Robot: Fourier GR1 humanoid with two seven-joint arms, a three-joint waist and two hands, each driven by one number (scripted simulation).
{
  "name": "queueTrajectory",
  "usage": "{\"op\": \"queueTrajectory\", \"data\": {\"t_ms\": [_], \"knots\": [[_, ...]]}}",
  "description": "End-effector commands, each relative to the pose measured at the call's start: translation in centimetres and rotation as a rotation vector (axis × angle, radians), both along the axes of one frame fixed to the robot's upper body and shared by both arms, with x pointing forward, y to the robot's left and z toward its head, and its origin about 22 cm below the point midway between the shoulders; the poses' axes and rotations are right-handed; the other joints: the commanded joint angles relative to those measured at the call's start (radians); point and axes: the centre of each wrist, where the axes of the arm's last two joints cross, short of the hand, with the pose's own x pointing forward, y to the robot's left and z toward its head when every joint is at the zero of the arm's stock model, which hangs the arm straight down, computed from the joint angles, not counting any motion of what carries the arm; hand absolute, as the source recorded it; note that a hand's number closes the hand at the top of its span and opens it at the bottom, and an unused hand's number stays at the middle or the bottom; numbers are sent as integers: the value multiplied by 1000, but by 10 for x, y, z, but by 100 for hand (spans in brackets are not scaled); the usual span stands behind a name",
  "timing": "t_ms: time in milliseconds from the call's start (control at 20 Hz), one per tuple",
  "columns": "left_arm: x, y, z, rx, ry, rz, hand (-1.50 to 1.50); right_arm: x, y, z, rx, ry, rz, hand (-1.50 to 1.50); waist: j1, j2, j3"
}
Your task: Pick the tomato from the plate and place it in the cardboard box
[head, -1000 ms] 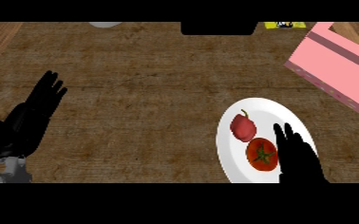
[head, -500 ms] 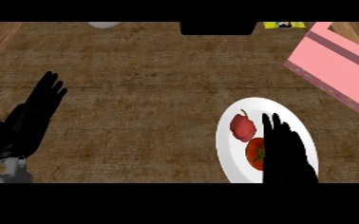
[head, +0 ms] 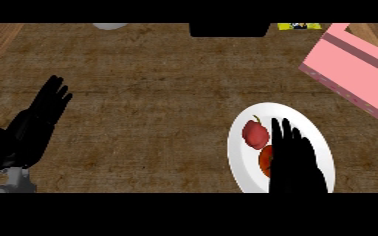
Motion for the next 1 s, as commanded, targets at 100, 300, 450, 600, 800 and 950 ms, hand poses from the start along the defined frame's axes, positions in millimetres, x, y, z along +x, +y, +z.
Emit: {"op": "queueTrajectory", "data": {"t_ms": [100,300,450,600,800,950], "knots": [[-4,11,-7,-8,-1,-7,0,13,3,10,-57,76,-133,-150,3,1,0],[5,12,4,-20,3,17,0,10,6,-11,-57,113,-120,-150,-2,1,0],[-16,8,-4,-5,-2,-4,0,28,-7,-24,-42,120,-138,-150,4,0,0],[-5,3,-12,-6,2,-12,0,31,-18,-26,-55,163,-122,-150,-2,1,0],[7,15,12,10,18,-1,0,18,-10,-35,-72,184,-125,-150,-4,0,1],[-10,12,2,-2,6,10,0,22,-20,-36,-51,183,-135,-150,0,-1,1]]}}
